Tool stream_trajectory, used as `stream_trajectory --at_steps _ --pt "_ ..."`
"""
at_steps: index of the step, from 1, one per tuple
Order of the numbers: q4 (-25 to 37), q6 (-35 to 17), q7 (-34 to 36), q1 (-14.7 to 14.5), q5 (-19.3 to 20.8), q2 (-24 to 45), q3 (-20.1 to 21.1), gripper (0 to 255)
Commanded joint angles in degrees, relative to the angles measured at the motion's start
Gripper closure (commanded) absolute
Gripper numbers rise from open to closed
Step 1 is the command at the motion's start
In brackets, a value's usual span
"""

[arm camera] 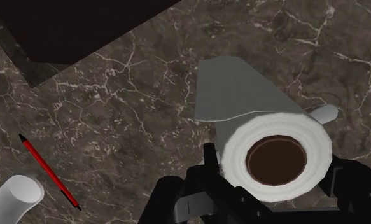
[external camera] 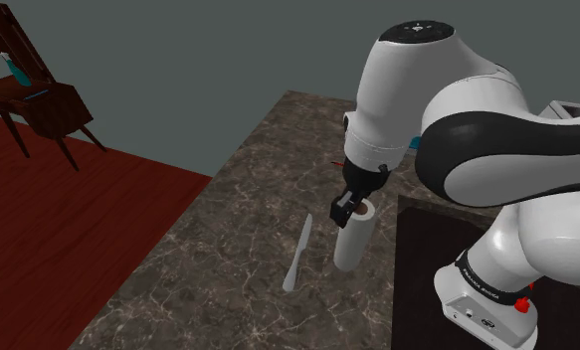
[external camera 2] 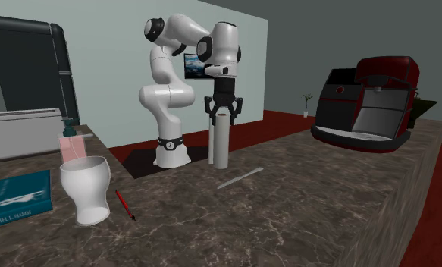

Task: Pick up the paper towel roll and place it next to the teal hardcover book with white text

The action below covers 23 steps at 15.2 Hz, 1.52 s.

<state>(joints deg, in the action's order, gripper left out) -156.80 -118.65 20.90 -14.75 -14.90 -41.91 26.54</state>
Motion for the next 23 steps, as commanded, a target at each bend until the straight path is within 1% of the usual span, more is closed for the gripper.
stream_trajectory --at_steps 1,12,23 --pt "1.1 1.7 0.0 0.1 0.3 -0.6 -0.4 255" --pt "8.1 11.0 -0.4 0.6 2.1 -2.9 -2.9 255" --pt "16.3 19.3 -0.6 1.4 3.7 -3.1 -4.8 255"
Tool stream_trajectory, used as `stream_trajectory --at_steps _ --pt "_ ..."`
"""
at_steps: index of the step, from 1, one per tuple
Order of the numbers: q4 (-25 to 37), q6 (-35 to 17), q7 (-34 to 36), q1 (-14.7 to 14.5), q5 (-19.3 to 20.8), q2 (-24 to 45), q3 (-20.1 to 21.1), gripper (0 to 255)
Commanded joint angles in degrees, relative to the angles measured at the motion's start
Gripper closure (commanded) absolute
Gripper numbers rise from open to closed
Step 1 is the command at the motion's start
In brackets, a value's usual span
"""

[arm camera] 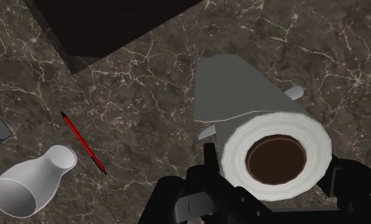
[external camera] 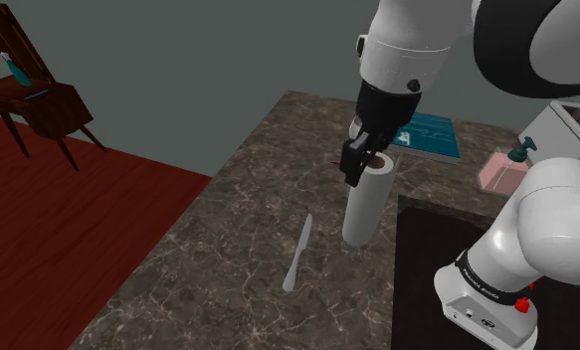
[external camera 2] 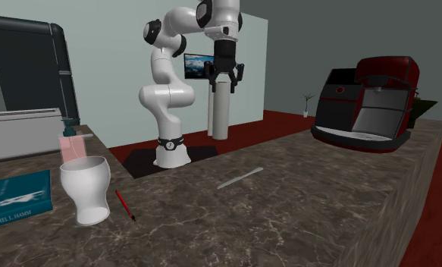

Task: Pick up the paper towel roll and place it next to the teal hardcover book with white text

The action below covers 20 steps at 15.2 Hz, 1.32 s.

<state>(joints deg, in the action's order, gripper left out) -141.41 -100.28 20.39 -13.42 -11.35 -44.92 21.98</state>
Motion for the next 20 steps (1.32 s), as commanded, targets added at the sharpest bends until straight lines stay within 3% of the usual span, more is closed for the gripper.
stream_trajectory --at_steps 1,20 --pt "1.7 1.7 -0.1 0.1 0.3 0.0 -0.4 255" --pt "18.5 15.0 0.0 1.6 2.7 3.6 -2.5 255"
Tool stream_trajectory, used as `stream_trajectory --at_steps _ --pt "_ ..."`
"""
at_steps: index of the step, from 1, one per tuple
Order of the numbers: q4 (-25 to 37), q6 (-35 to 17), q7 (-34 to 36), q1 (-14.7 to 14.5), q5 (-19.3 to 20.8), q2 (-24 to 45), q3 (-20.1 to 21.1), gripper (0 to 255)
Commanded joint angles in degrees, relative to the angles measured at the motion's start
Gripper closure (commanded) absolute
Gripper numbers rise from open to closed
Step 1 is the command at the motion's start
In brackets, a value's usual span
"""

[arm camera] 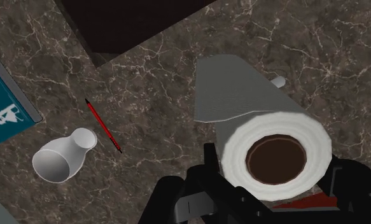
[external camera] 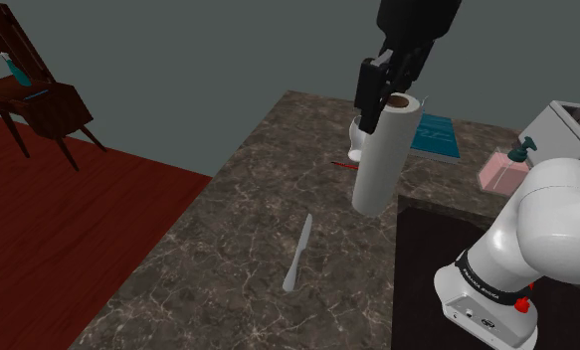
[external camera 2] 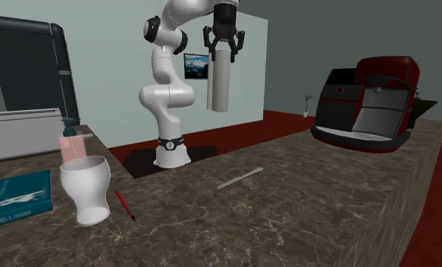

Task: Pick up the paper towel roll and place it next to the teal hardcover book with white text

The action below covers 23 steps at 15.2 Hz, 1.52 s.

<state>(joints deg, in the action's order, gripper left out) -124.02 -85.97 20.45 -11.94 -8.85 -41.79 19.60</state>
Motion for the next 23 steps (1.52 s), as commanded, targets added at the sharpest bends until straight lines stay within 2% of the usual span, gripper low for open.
stream_trajectory --at_steps 1,9,15,23 --pt "2.1 1.4 0.0 0.2 0.3 0.8 -0.2 255" --pt "10.2 6.8 0.2 0.9 1.1 3.4 -0.6 255" --pt "4.4 8.7 -7.7 0.9 4.6 -3.7 -8.4 255" --pt "0.2 11.1 -18.1 1.9 11.7 -10.2 -18.8 255"
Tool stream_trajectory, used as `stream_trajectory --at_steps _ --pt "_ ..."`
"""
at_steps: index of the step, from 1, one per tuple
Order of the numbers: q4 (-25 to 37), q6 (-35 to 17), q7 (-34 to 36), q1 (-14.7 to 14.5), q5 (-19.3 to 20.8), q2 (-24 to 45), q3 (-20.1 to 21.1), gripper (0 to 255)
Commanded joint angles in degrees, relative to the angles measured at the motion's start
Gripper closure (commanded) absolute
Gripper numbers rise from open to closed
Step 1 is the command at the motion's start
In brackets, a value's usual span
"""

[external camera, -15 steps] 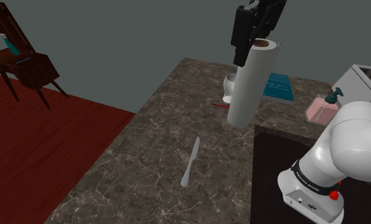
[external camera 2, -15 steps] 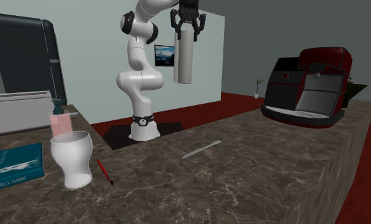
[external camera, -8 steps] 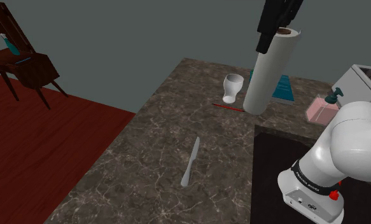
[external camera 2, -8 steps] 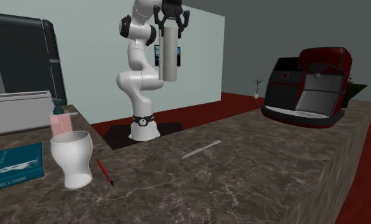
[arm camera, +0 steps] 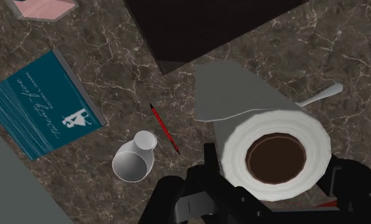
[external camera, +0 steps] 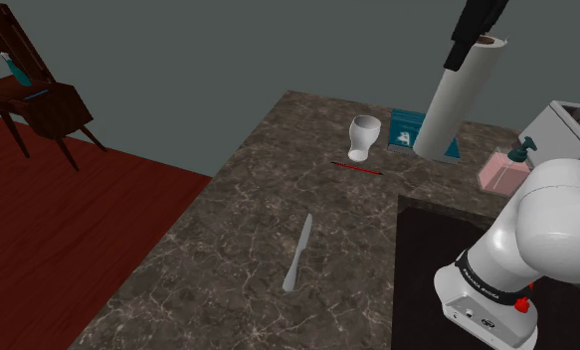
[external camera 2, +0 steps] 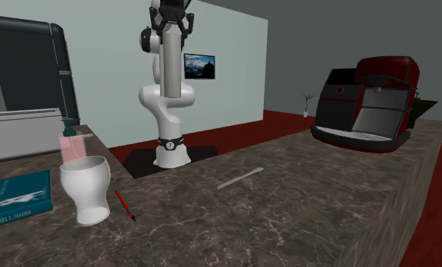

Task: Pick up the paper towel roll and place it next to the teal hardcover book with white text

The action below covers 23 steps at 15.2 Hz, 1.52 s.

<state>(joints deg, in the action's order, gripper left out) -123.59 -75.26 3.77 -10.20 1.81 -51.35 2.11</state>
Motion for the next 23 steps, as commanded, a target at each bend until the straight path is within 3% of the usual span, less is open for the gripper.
stream_trajectory --at_steps 1,12,23 --pt "-0.5 0.6 -2.7 0.3 2.1 -1.2 -2.7 255" --pt "0.8 2.0 -17.4 1.9 14.1 -3.6 -17.4 255" --pt "9.1 1.0 -32.4 1.2 24.6 0.6 -33.0 255"
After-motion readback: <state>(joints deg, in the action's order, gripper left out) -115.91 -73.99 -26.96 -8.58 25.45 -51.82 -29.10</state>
